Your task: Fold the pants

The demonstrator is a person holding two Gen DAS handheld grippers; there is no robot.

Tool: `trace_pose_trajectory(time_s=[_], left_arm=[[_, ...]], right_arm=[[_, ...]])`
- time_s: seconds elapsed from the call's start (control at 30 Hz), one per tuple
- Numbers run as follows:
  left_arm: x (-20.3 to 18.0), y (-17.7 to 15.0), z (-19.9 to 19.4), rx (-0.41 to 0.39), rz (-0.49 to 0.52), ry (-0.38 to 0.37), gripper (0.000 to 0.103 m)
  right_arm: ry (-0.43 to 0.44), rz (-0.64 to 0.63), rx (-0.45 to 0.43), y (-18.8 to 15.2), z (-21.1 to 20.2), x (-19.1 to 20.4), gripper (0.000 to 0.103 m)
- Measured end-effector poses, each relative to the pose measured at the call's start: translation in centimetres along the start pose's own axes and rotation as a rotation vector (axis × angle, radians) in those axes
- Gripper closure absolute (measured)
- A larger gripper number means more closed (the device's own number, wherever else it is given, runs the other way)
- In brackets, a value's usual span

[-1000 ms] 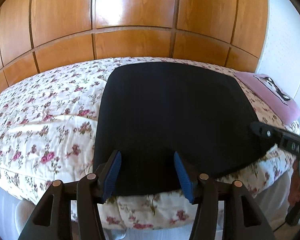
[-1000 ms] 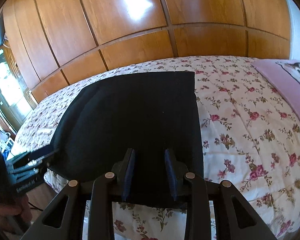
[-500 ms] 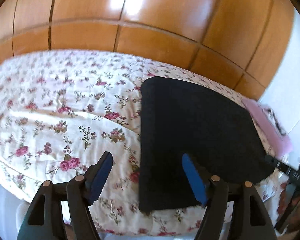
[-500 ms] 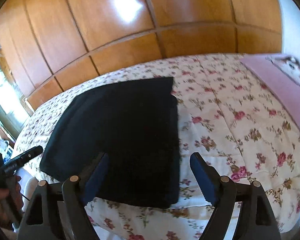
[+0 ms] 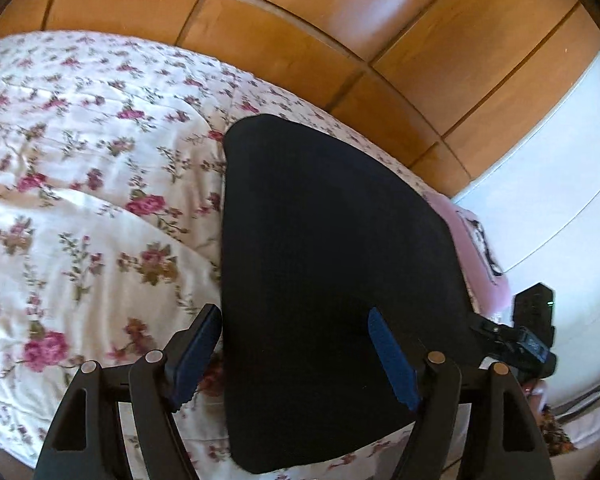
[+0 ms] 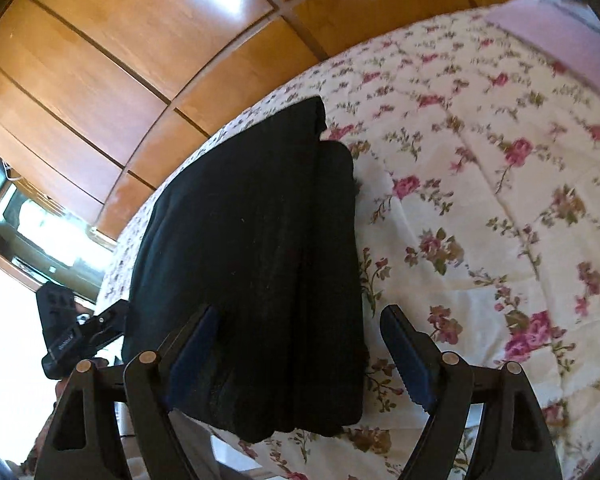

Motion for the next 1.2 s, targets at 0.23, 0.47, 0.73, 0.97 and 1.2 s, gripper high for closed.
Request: trace_pose_trajectory(time_s=[0.23, 0.47, 0.73, 0.97, 1.2], left_arm=[[0.6, 1.0, 0.8, 0.059, -0.021, -0.06, 0.026], [0.4, 2.3, 2.0, 0.101, -0.018, -0.096, 0.026], [1.1, 1.2, 2.5, 0.068, -0.033, -0.167, 0.024], [0.7, 0.8, 2.2, 0.072, -0.025, -0.141, 0.024], [-1.2, 1.1, 2.8, 0.036, 0.017, -0.043, 0.032]], right_arm=[[0.124, 0.114, 0.053, 0.3, 1.1, -2.1, 0.019], [0.132, 0.1, 0.056, 1.1, 1.4, -1.7, 0.018], [0.128, 0.073, 0.035, 1.9, 2.9, -0.7, 0.018], [0.186, 0.02, 0.033, 1.5, 2.5, -1.2, 0.017], [0.114, -0.002, -0.003, 1.0, 2.9, 0.1, 0.022]])
Point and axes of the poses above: each gripper's, at about its wrist camera, not at the fingertips, and z roughly the way its jaws point, x to its left, y to its top, the point moved 4 cm from there along z, roughly the way its jaws point, and after that the axes turned 6 degrees about x, right-handed, at the moved point
